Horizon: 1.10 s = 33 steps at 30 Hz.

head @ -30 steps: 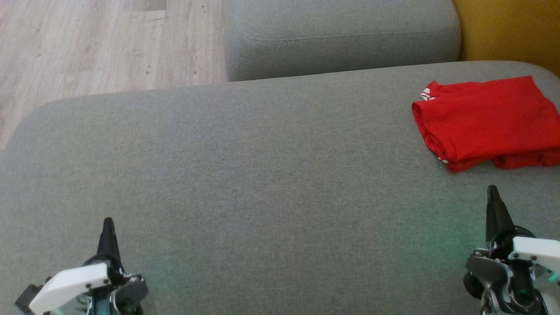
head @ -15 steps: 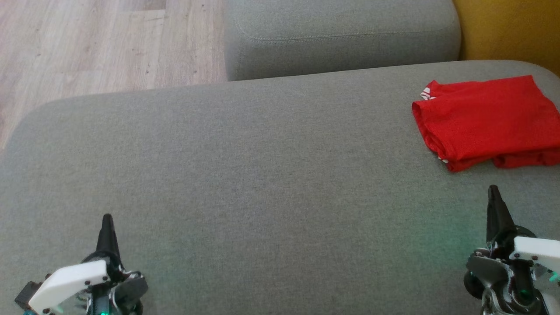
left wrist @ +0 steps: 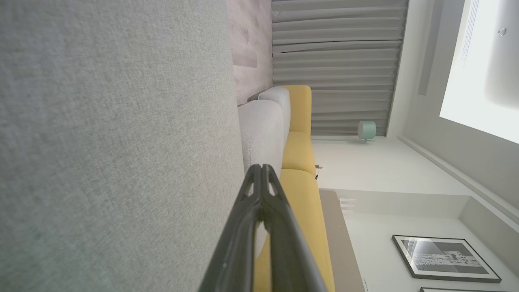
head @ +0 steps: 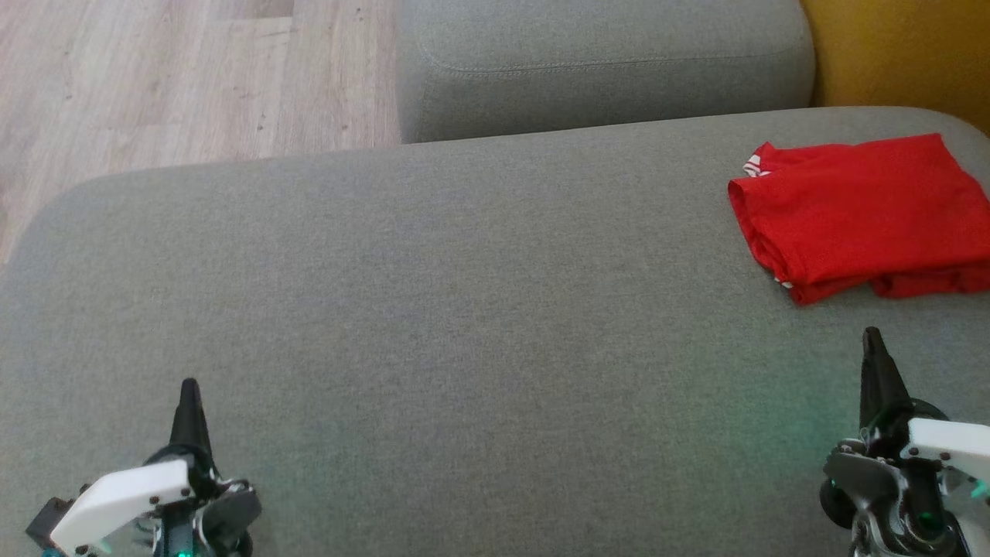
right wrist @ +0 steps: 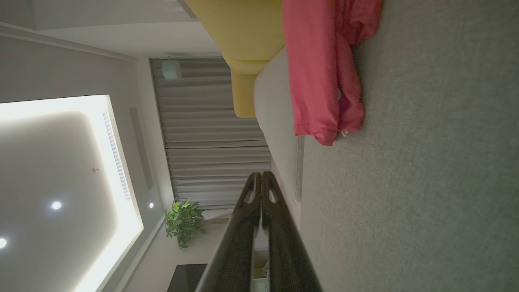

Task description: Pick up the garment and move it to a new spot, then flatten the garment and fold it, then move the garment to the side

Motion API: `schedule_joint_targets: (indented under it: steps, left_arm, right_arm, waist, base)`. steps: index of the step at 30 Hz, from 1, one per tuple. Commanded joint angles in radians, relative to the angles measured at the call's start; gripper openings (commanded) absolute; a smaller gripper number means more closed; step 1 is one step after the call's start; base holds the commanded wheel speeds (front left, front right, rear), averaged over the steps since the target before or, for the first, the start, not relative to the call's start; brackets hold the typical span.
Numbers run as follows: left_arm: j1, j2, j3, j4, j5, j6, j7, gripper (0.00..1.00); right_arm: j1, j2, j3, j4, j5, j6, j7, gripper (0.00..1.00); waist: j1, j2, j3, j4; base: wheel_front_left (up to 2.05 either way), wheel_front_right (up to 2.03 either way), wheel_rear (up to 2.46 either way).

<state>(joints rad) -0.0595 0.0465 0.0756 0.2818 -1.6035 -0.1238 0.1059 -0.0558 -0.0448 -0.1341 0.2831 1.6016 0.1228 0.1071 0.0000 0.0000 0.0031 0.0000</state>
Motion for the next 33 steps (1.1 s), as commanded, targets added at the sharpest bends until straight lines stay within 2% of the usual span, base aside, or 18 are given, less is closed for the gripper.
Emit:
schedule_joint_targets:
  steps: [1, 33]
  left_arm:
    - [-0.049, 0.004, 0.038, -0.036, -0.005, -0.007, 0.007, 0.00]
    - [-0.049, 0.004, 0.038, -0.037, -0.005, -0.007, 0.007, 0.00]
  right_arm:
    - [-0.052, -0.005, 0.020, -0.038, 0.007, 0.008, 0.006, 0.00]
    - [-0.052, -0.005, 0.020, -0.038, 0.007, 0.008, 0.006, 0.00]
  waist:
    - [0.0000, 0.0000, 0.000, 0.000]
    - [0.0000, 0.0000, 0.000, 0.000]
  base:
    - [0.00, 0.00, 0.00]
    - [0.00, 0.00, 0.00]
